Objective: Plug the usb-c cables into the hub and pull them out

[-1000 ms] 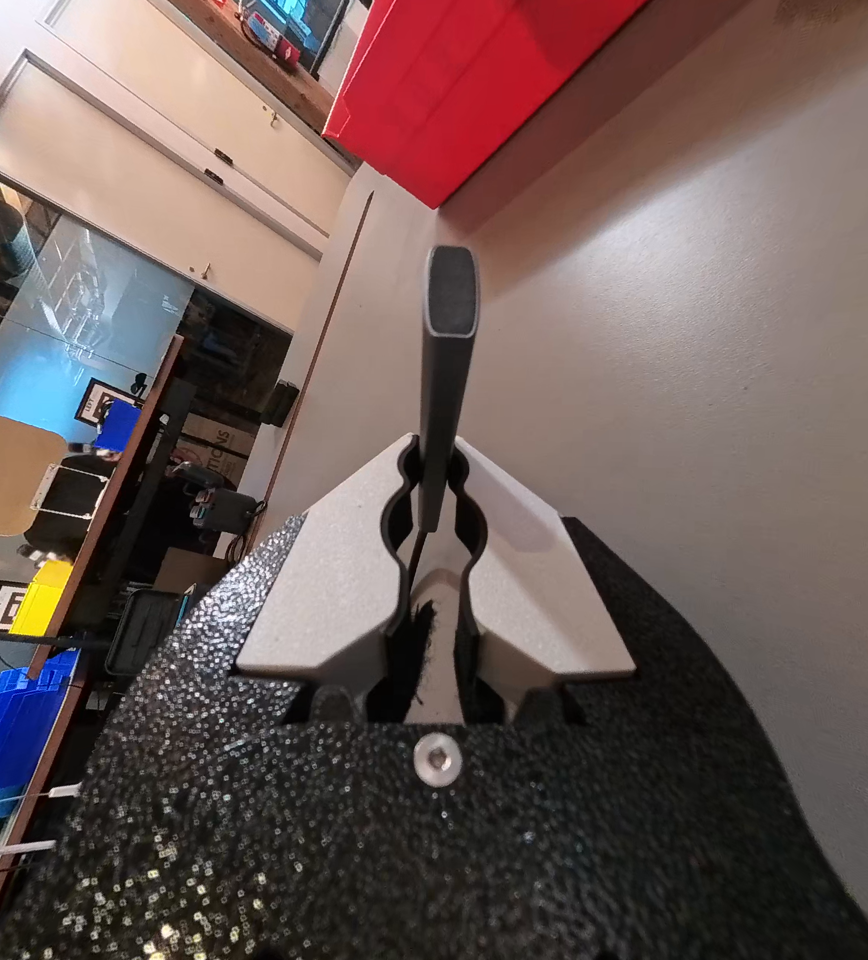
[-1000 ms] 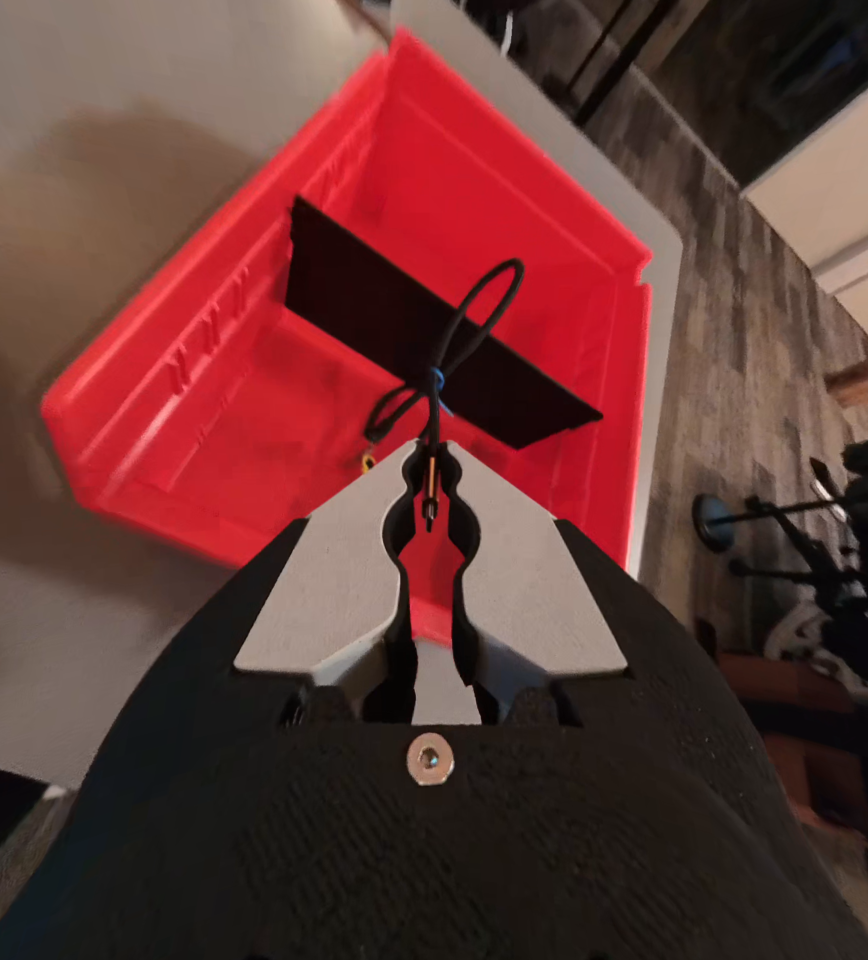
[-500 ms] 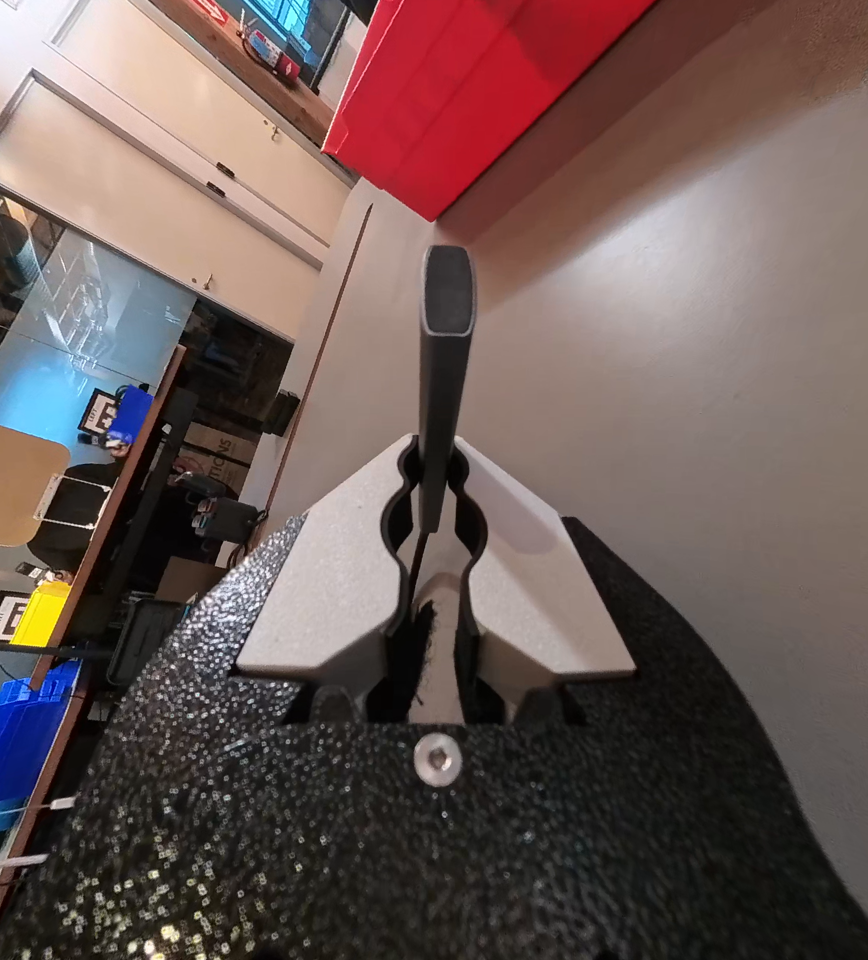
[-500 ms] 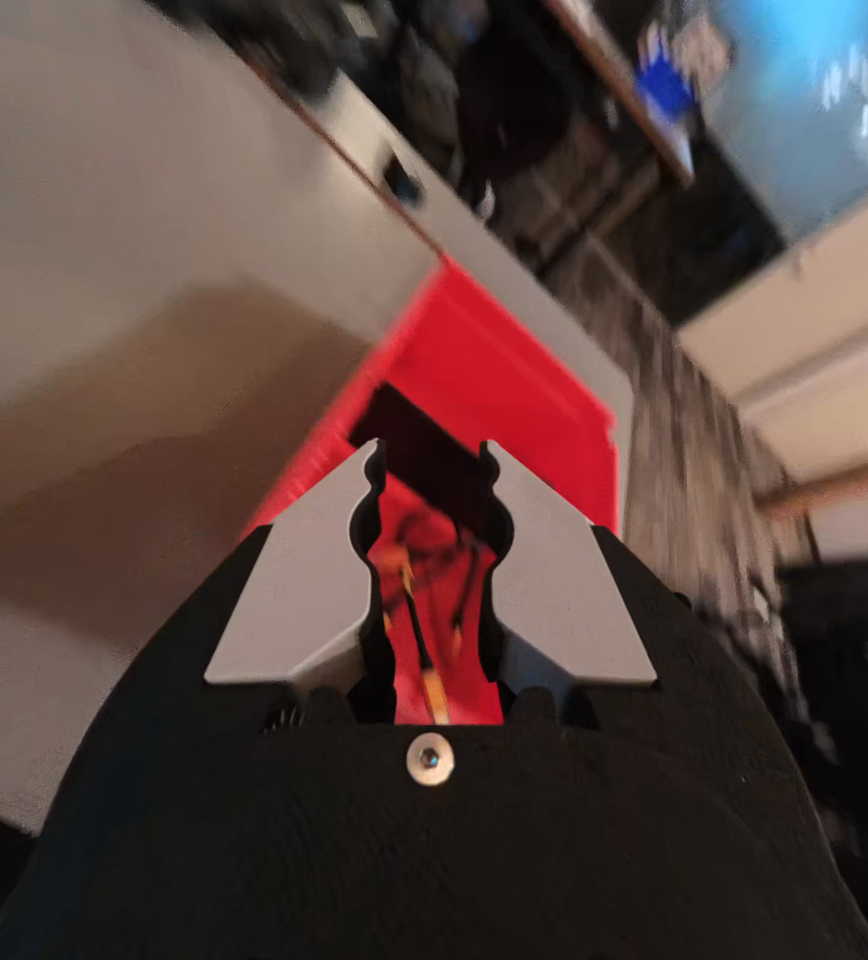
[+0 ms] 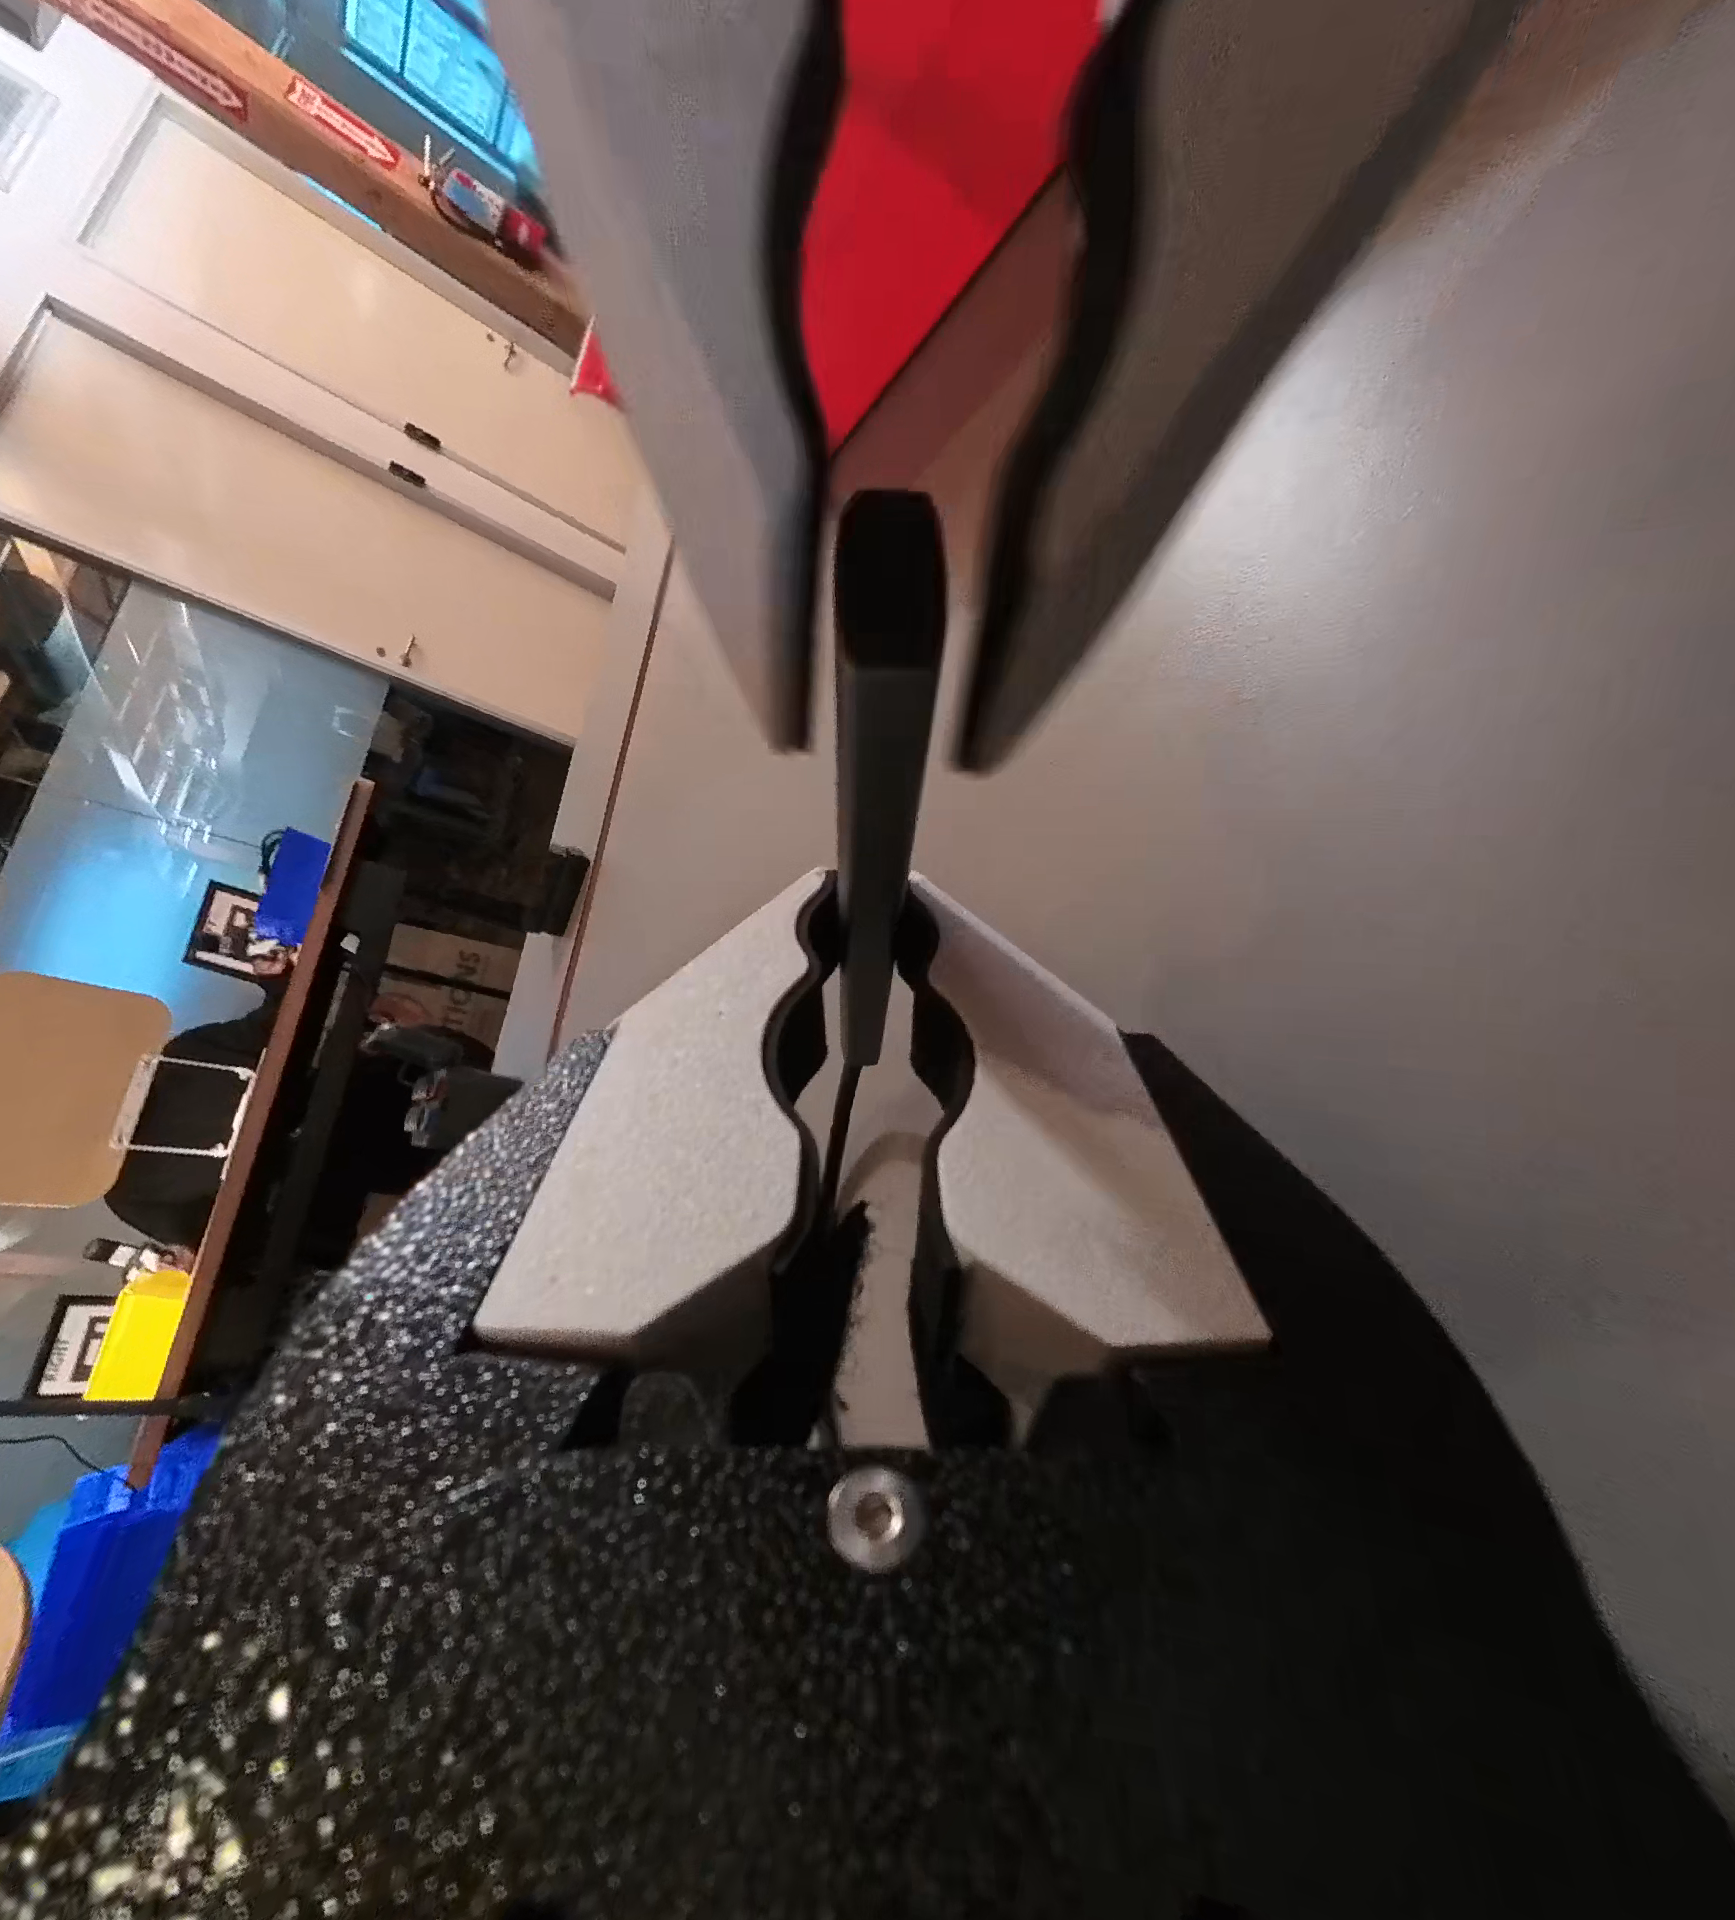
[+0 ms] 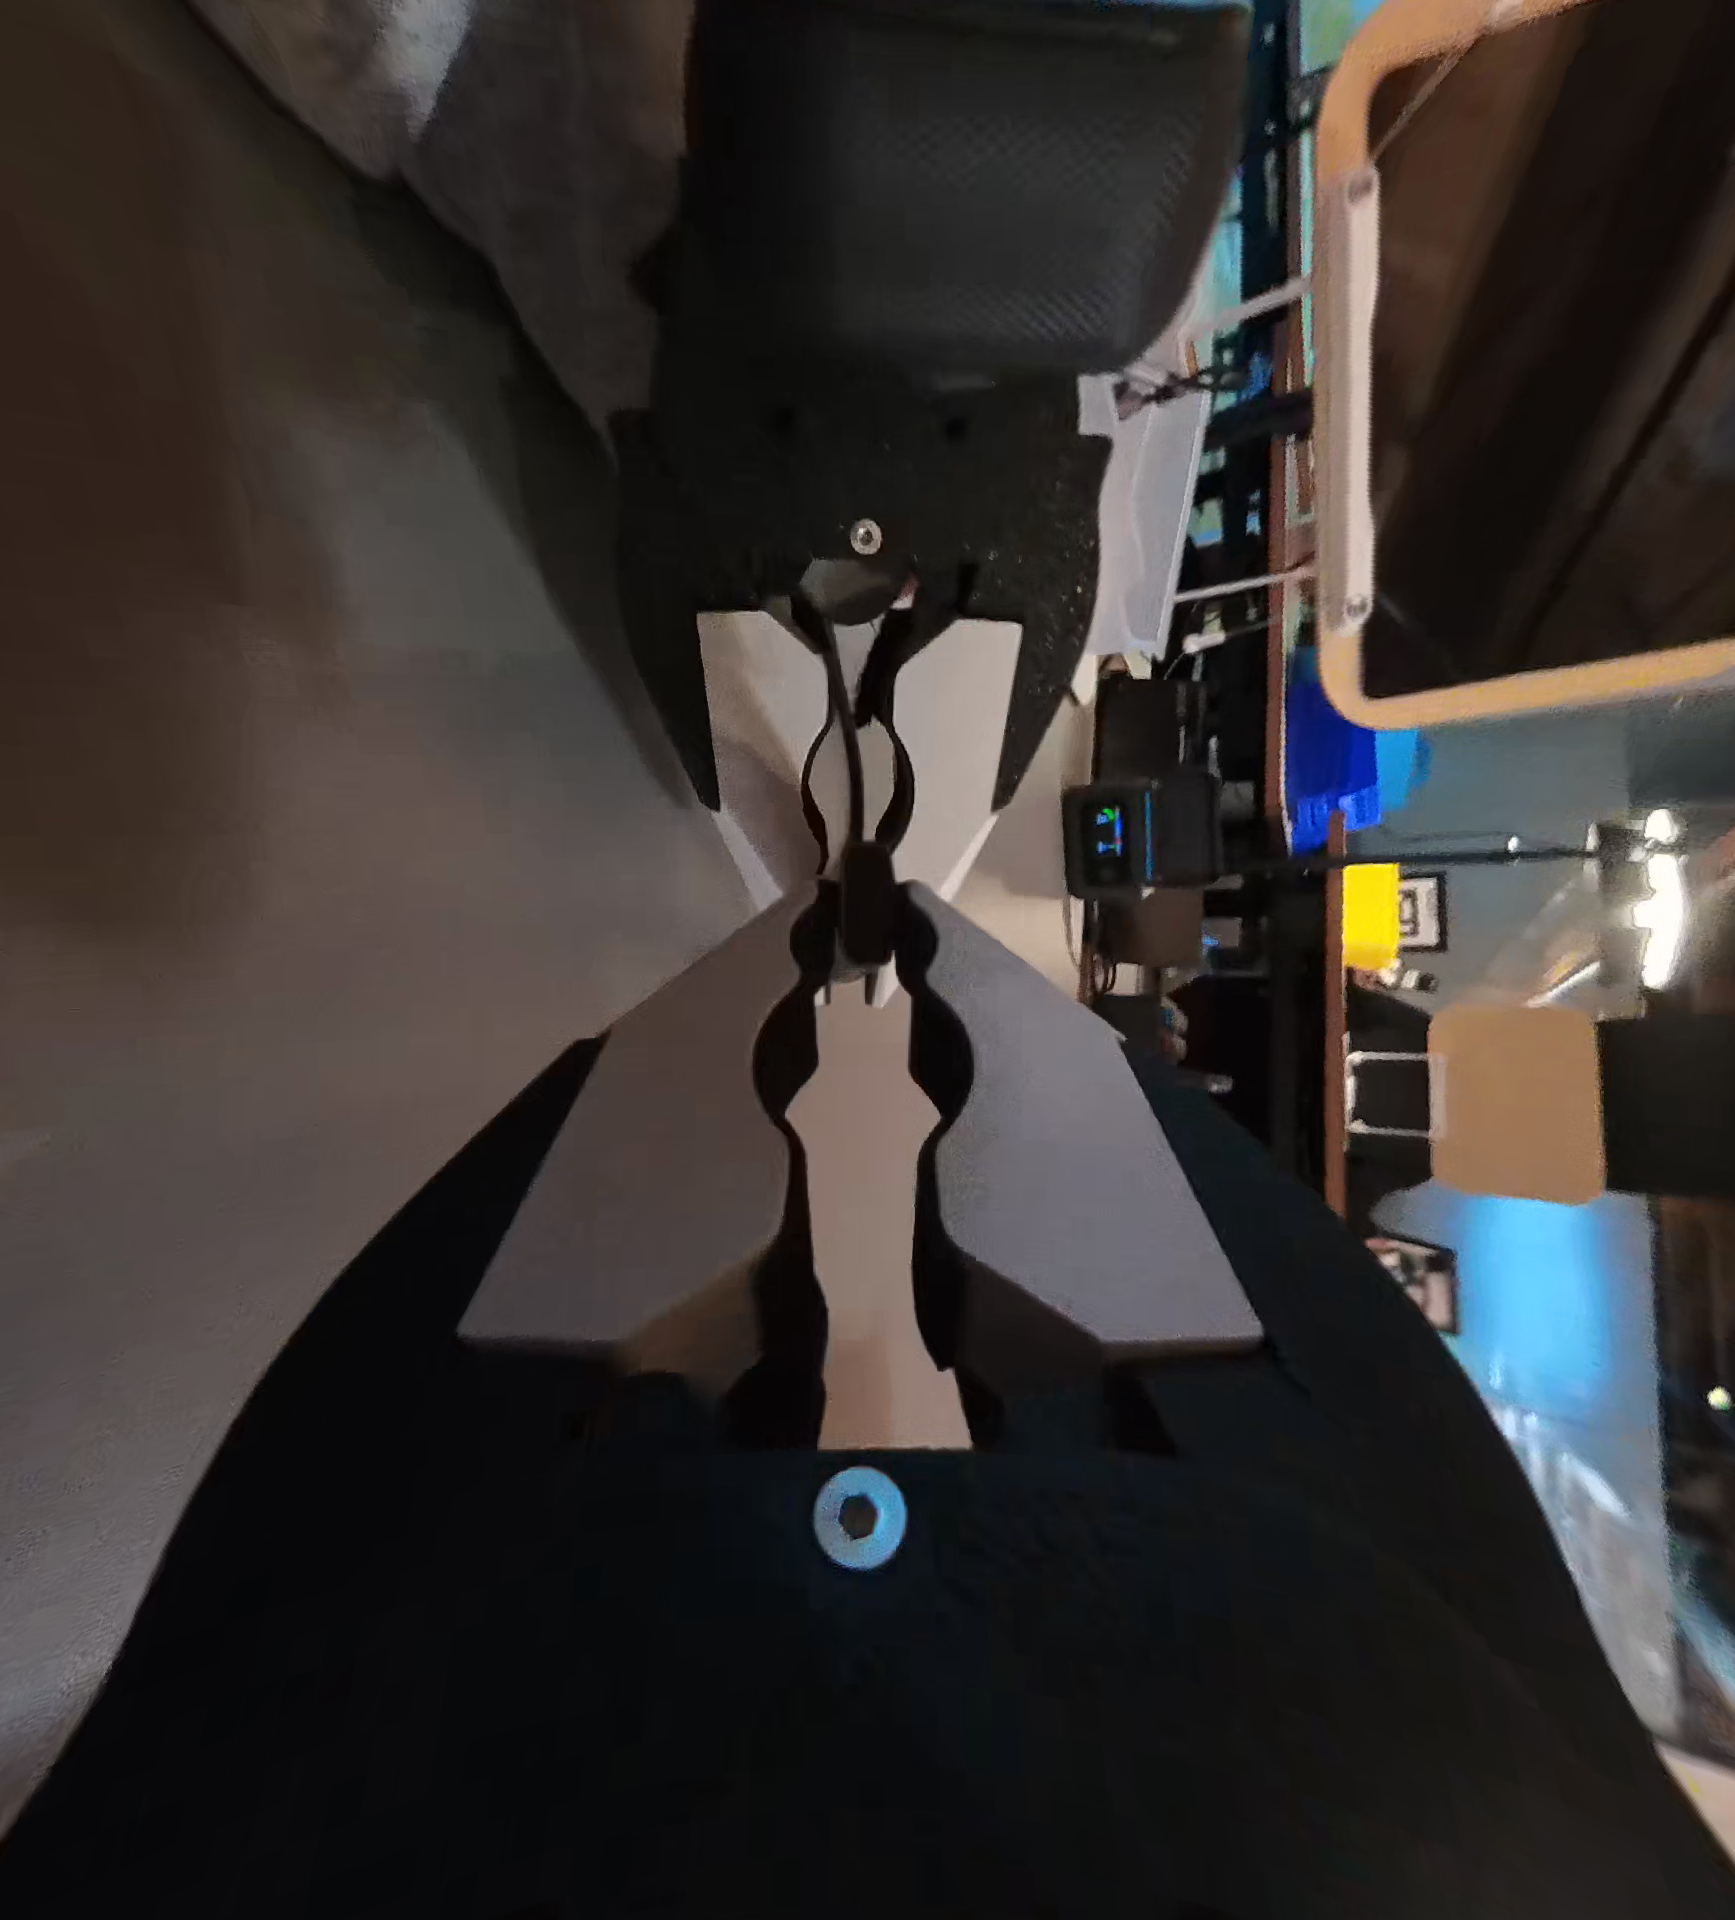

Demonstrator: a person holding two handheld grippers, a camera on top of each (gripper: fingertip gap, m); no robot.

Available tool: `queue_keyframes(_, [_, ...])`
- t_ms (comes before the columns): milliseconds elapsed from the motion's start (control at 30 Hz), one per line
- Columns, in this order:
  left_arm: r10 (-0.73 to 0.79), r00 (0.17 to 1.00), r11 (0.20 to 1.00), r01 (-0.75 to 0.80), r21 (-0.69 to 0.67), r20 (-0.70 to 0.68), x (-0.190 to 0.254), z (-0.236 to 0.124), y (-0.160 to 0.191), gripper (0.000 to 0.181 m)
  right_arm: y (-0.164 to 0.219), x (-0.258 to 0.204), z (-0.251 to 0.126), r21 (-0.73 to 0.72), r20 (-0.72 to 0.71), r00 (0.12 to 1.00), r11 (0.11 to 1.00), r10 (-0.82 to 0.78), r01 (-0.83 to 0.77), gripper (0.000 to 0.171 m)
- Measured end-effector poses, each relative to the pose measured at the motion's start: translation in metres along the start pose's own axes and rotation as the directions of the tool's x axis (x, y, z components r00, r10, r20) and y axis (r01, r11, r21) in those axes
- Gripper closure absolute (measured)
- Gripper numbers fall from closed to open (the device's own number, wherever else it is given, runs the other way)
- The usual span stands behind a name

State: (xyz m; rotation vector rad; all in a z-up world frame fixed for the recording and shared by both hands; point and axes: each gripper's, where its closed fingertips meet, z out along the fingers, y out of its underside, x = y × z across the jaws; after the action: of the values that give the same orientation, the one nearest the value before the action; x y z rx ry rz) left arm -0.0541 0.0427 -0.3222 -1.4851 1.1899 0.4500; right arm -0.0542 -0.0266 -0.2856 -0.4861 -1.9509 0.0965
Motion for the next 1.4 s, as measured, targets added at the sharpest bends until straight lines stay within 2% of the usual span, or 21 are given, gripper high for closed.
queue_keyframes(100, [0.039, 0.998, 0.999, -0.038, -0.007, 0.047, -0.006, 0.0, -0.001, 0.173, -0.001, 0.003, 0.0, -0.008, -0.005, 1.0, 1.0, -0.001, 0.001, 0.163])
queue_keyframes(167, [0.004, 0.996, 0.998, -0.009, 0.055, 0.094, -0.015, -0.004, -0.01, 0.17, 0.003, 0.013, -0.006, -0.024, -0.055, 0.998, 1.0, 0.013, -0.014, 0.163])
queue_keyframes(300, [-0.116, 0.98, 0.987, 0.095, 0.13, 0.163, -0.034, -0.01, -0.015, 0.139, 0.032, 0.058, -0.038, -0.115, -0.251, 0.967, 0.991, 0.043, -0.074, 0.164])
queue_keyframes(433, [-0.129, 0.971, 0.984, 0.1, 0.15, 0.2, -0.042, -0.014, -0.017, 0.139, 0.086, 0.121, -0.107, -0.22, -0.521, 0.85, 0.949, 0.082, -0.226, 0.164])
queue_keyframes(500, [-0.124, 0.973, 0.985, 0.098, 0.141, 0.192, -0.04, -0.011, -0.016, 0.14, 0.119, 0.14, -0.144, -0.277, -0.605, 0.789, 0.9, 0.108, -0.335, 0.164])
queue_keyframes(600, [-0.118, 0.977, 0.987, 0.096, 0.127, 0.179, -0.038, -0.008, -0.014, 0.144, 0.166, 0.147, -0.184, -0.353, -0.654, 0.74, 0.802, 0.157, -0.482, 0.164])
queue_keyframes(667, [-0.117, 0.978, 0.988, 0.096, 0.125, 0.171, -0.036, -0.007, -0.014, 0.146, 0.192, 0.14, -0.196, -0.386, -0.635, 0.739, 0.737, 0.223, -0.554, 0.163])
queue_keyframes(767, [-0.118, 0.978, 0.988, 0.097, 0.12, 0.174, -0.037, -0.006, -0.013, 0.15, 0.223, 0.118, -0.198, -0.433, -0.56, 0.736, 0.622, 0.381, -0.652, 0.163])
queue_keyframes(867, [-0.126, 0.978, 0.988, 0.108, 0.114, 0.168, -0.036, -0.004, -0.011, 0.152, 0.252, 0.104, -0.194, -0.503, -0.506, 0.735, 0.538, 0.452, -0.677, 0.163])
queue_keyframes(1067, [-0.132, 0.978, 0.988, 0.116, 0.105, 0.163, -0.036, -0.003, -0.008, 0.153, 0.294, 0.1, -0.169, -0.6, -0.449, 0.748, 0.456, 0.489, -0.657, 0.163])
queue_keyframes(1200, [-0.133, 0.978, 0.988, 0.119, 0.098, 0.161, -0.036, -0.002, -0.006, 0.154, 0.316, 0.095, -0.153, -0.631, -0.443, 0.722, 0.387, 0.531, -0.672, 0.163])
queue_keyframes(1267, [-0.134, 0.978, 0.988, 0.119, 0.097, 0.161, -0.036, -0.002, -0.006, 0.155, 0.323, 0.09, -0.147, -0.626, -0.454, 0.688, 0.346, 0.567, -0.699, 0.162])
queue_keyframes(1400, [-0.133, 0.979, 0.988, 0.119, 0.093, 0.155, -0.035, -0.002, -0.005, 0.158, 0.314, 0.104, -0.147, -0.525, -0.544, 0.616, 0.341, 0.57, -0.78, 0.149])
